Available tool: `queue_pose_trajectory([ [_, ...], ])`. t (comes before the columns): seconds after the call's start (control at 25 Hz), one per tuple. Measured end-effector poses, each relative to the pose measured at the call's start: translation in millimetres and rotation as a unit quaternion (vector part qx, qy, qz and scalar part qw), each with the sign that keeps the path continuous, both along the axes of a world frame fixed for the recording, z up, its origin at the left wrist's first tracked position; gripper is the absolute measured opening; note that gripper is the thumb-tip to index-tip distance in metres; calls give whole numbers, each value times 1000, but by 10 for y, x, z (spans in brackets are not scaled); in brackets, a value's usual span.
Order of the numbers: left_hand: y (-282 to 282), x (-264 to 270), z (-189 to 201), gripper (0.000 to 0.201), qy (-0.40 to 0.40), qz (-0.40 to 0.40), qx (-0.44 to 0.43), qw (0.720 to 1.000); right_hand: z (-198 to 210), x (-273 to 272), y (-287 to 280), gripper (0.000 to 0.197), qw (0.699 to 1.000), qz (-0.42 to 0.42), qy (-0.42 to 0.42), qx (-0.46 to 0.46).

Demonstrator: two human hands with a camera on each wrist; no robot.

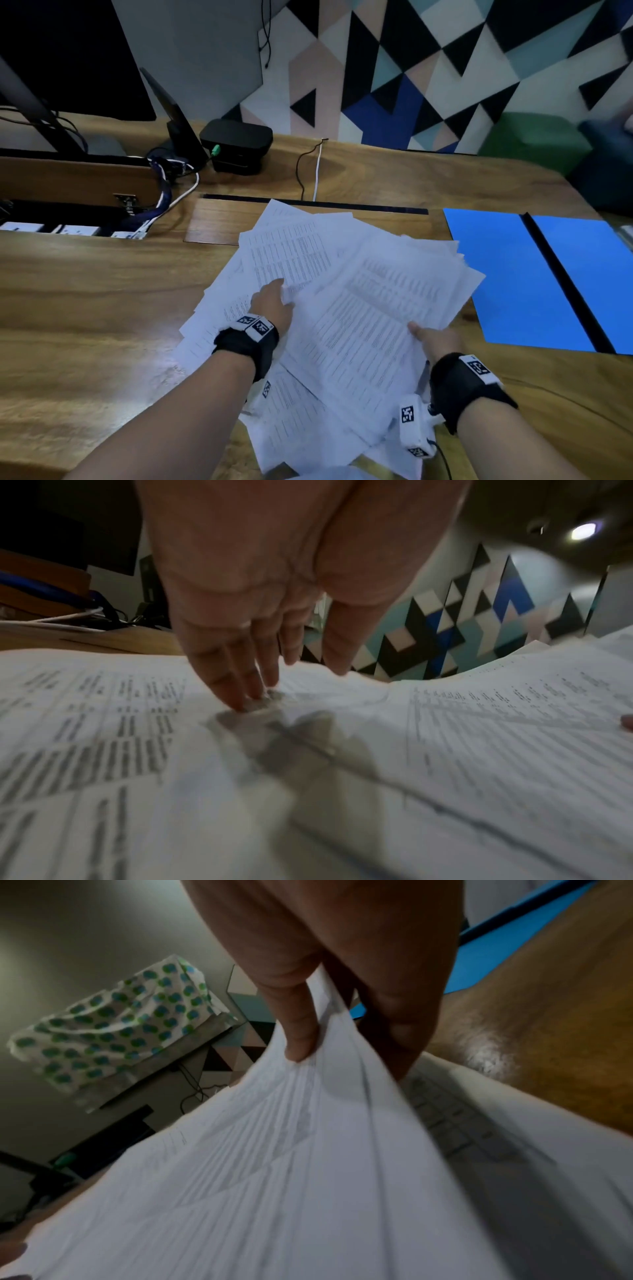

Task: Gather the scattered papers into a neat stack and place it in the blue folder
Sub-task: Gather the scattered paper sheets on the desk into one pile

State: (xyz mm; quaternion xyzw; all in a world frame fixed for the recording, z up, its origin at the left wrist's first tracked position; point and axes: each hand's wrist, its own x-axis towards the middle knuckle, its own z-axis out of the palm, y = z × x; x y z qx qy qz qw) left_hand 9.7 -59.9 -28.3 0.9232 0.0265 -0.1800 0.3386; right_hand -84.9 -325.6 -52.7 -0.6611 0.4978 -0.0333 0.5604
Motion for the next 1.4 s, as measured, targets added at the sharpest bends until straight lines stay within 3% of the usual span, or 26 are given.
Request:
queue_pose_trajectory([
  [0.16, -94, 17, -9, 44, 43, -80, 61, 994, 77, 80, 137, 42, 997, 6, 23, -75],
  [0.36, -126, -200, -41, 33, 78, -91, -7, 993, 105, 17, 194, 47, 997, 44, -47, -30],
  [0.48, -3, -232, -25, 28, 48, 20, -34, 998, 345, 25, 187, 50, 988, 74, -130, -43],
  [0.6, 260, -182, -105, 47, 17, 175, -54, 983, 501, 301, 263, 38, 976, 148, -155, -35],
  [0.68, 345, -172, -147, 52, 66, 246, -197, 947, 421, 569, 390, 38, 972, 198, -101, -70],
  [0.76, 373, -205, -167, 43, 113, 272, -283, 913, 335, 738, 603, 54, 953, 275, 15, -127],
  [0.8, 377, -216, -163, 32, 119, 249, -278, 920, 284, 768, 705, 62, 940, 305, 60, -140],
  [0.88, 399, -236, -205, 20, 116, 184, -259, 941, 200, 768, 867, 70, 938, 326, 48, -106],
  [1.0, 486, -253, -227, 34, 115, 173, -206, 956, 243, 723, 891, 73, 956, 284, -18, -65],
  [1.16, 791, -318, -223, 57, 74, 272, -33, 959, 325, 638, 500, 32, 948, 263, 36, -176],
  [1.28, 799, -355, -209, 66, 64, 276, -65, 957, 249, 505, 190, 25, 921, 254, 128, -265],
  [1.4, 709, -393, -202, 68, 53, 297, -141, 943, 129, 446, 90, 34, 942, 262, 82, -192],
])
